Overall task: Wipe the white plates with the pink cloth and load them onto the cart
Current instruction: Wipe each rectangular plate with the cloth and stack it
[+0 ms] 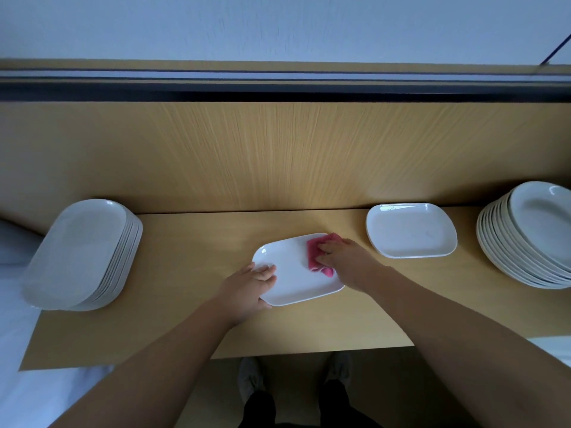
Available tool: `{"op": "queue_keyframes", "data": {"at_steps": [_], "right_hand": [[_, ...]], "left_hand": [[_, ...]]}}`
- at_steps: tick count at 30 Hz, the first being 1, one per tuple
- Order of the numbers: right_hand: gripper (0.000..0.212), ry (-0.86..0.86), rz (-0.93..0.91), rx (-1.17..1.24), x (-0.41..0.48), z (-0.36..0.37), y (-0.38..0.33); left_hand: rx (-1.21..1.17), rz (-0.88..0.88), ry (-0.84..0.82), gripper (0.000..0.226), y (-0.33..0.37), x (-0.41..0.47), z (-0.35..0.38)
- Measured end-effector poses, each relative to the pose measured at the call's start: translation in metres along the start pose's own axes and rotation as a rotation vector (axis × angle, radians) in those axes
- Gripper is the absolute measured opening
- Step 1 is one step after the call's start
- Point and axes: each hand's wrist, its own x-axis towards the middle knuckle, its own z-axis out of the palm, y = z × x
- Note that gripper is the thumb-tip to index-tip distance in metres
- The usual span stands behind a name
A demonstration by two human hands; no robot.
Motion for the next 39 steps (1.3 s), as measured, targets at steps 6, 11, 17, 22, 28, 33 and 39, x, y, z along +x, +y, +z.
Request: {"op": "queue_keyframes", "data": {"at_steps": [6,11,17,22,28,33,39], "right_hand": [[0.027,-0.153,0.059,0.01,-0.023,-0.004,-0.013],[0.021,-0.225,0.054,0.124,-0.04,-0.01,-0.027],[0.028,-0.27,0.097,0.307,-0.05,-0.024,-0.039],[0.039,-0.045,0.12,0.246,-0.06,-0.034,-0.031],[0.045,0.108,0.097,0.192,-0.071,-0.034,-0.02],[0.045,0.212,0.046,0.17,-0.08,-0.043,-0.018],[0.04,0.369,0.018,0.108,-0.077,-0.066,-0.015]], "left_hand": [[0.045,-0.005,-0.023,0.065,0.0,0.001,0.003],[0.113,0.002,-0.072,0.066,0.003,0.004,-0.003],[0.106,0.014,-0.059,0.066,0.0,0.005,-0.003],[0.186,0.024,-0.001,0.058,0.007,0.004,0.002],[0.222,0.036,0.068,0.041,0.009,-0.001,0.021],[0.147,0.02,0.184,0.056,0.024,-0.007,0.0],[-0.126,-0.189,0.155,0.032,0.044,-0.009,-0.044]]}}
